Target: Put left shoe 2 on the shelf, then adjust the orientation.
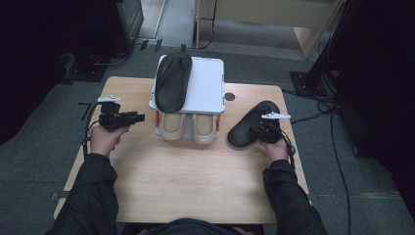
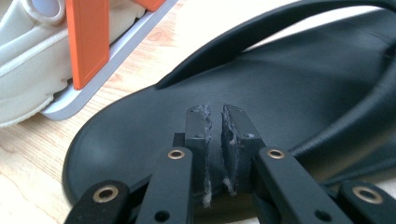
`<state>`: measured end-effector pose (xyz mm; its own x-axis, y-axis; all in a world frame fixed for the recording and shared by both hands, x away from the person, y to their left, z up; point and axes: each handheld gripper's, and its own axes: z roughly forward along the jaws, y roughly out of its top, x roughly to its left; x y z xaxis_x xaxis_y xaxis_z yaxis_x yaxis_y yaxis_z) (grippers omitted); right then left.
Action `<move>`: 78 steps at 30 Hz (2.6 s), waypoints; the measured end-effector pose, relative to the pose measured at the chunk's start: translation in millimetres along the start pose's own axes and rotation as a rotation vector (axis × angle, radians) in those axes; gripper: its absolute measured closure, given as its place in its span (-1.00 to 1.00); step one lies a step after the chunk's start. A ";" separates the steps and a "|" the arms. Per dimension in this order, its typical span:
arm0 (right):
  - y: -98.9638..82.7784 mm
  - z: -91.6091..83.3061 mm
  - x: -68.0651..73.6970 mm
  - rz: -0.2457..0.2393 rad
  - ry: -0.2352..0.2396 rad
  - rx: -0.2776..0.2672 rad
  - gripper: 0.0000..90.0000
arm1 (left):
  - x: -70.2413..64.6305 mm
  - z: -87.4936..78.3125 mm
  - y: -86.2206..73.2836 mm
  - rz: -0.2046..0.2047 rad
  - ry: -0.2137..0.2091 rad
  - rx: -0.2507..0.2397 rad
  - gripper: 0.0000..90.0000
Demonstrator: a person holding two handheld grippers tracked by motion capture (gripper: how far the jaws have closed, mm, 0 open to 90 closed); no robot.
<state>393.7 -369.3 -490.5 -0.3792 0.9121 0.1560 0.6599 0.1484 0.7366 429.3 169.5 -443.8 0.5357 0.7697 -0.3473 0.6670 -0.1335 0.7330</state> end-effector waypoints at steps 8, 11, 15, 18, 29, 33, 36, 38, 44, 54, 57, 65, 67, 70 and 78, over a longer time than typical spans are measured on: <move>-5.3 -6.8 -3.9 -0.004 -0.003 -0.001 0.79 | 1.7 3.4 3.3 0.004 -0.001 0.003 0.16; -8.7 -10.8 -6.8 -0.003 -0.006 -0.002 0.79 | 1.9 4.7 4.2 0.004 -0.003 0.000 0.16; -10.3 -13.4 -9.1 0.006 -0.001 0.002 0.74 | 2.0 5.9 4.3 0.005 -0.004 0.000 0.16; -9.3 -15.1 -9.0 0.012 0.000 -0.002 0.72 | 2.2 5.9 4.4 0.005 -0.003 -0.001 0.16; -0.4 -33.7 -20.0 0.041 -0.024 -0.112 0.53 | 2.5 6.4 3.9 0.006 -0.002 0.005 0.15; -0.2 -33.9 -27.5 0.060 -0.038 -0.121 0.45 | 3.2 6.4 3.5 0.006 -0.003 0.012 0.15; 0.5 -30.4 -31.8 0.068 -0.041 -0.113 0.41 | 3.5 5.6 1.8 0.004 0.000 0.017 0.15; 0.8 -26.3 -34.0 0.069 -0.036 -0.104 0.40 | 3.7 3.8 0.4 0.002 0.000 0.015 0.15; 3.0 -13.1 -38.1 0.068 -0.038 -0.073 0.40 | 3.3 -1.9 -3.9 -0.001 0.003 0.009 0.15; 7.9 1.3 -35.8 0.042 -0.037 -0.024 0.54 | 4.5 -9.8 -9.3 -0.006 0.015 0.004 0.15; 8.9 3.2 -34.6 0.039 -0.050 -0.017 0.59 | 5.7 -9.9 -10.1 -0.011 0.014 0.007 0.15; 11.4 1.9 -33.8 0.088 -0.059 -0.006 0.63 | 5.0 -10.6 -10.0 -0.008 0.015 0.002 0.15; 12.3 1.0 -33.1 0.087 -0.062 -0.008 0.63 | 4.6 -10.4 -10.0 -0.008 0.015 0.001 0.15; 14.0 -0.8 -30.7 0.086 -0.067 -0.009 0.64 | 4.4 -10.2 -9.9 -0.007 0.014 0.002 0.15; 18.9 -3.5 -27.3 0.130 -0.069 0.009 0.64 | 4.1 -10.2 -9.9 -0.004 0.012 0.001 0.15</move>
<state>414.2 -392.7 -478.6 -0.2449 0.9478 0.2041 0.7065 0.0303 0.7071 419.6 180.4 -446.5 0.5265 0.7778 -0.3434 0.6699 -0.1308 0.7308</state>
